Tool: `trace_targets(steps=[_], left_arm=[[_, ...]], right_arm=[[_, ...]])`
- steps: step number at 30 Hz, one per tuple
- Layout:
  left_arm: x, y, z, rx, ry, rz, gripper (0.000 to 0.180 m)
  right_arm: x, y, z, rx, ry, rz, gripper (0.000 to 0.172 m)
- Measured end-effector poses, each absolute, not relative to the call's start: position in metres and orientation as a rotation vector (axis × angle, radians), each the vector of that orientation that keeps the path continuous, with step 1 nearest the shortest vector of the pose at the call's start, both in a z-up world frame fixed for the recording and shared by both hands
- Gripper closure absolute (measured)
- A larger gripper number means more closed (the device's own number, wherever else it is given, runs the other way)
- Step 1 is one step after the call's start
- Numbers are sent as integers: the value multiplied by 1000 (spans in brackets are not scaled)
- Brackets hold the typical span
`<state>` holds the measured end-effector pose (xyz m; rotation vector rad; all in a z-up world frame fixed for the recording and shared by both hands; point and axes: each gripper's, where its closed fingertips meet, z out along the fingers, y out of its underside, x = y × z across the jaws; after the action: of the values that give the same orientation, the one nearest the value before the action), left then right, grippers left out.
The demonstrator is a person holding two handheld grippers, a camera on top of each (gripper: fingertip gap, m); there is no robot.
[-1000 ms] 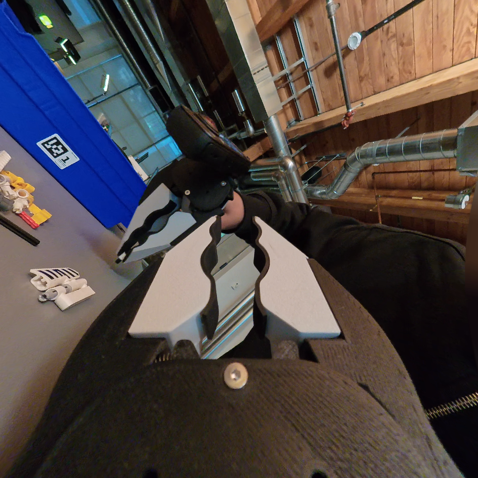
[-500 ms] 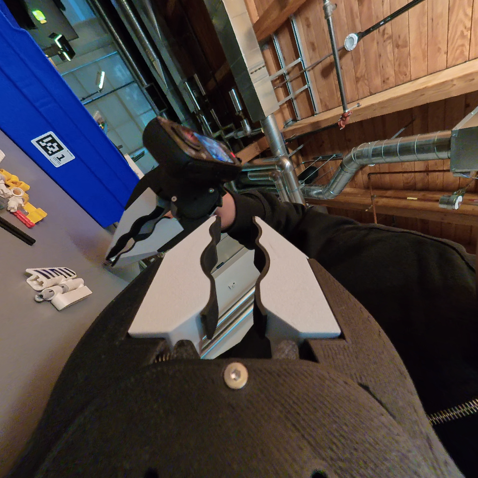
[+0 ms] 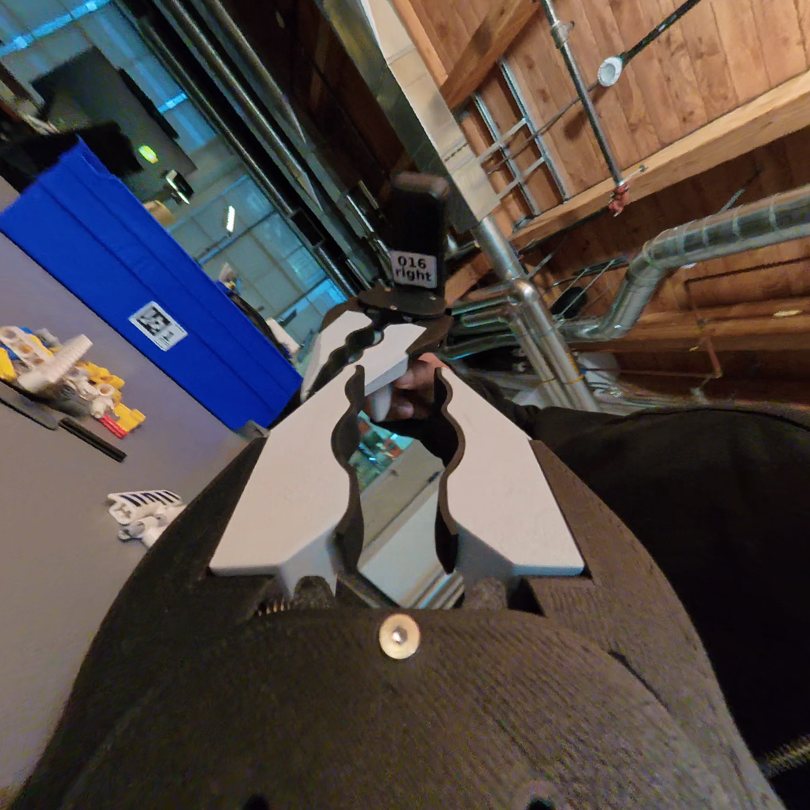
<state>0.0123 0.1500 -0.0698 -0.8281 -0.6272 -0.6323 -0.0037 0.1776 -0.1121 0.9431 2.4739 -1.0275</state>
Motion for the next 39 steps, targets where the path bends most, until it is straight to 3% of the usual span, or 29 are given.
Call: trace_targets(steps=[6,20,28,39], left_arm=[[11,166,-77,-1021,-625,-288,141],[17,207,-101,-1597,-388,494,135],[24,221,-107,-1659,-320,509,160],[33,228,-117,-1739,-242,522,161]], right_arm=[[-6,175,-67,1092,1578,-1466,167],[13,187,-92,1067,1299,-1417,167],[23,198,-108,1077,1270,-1384,167],[22,211,-114,1081,1296,-1386,167]])
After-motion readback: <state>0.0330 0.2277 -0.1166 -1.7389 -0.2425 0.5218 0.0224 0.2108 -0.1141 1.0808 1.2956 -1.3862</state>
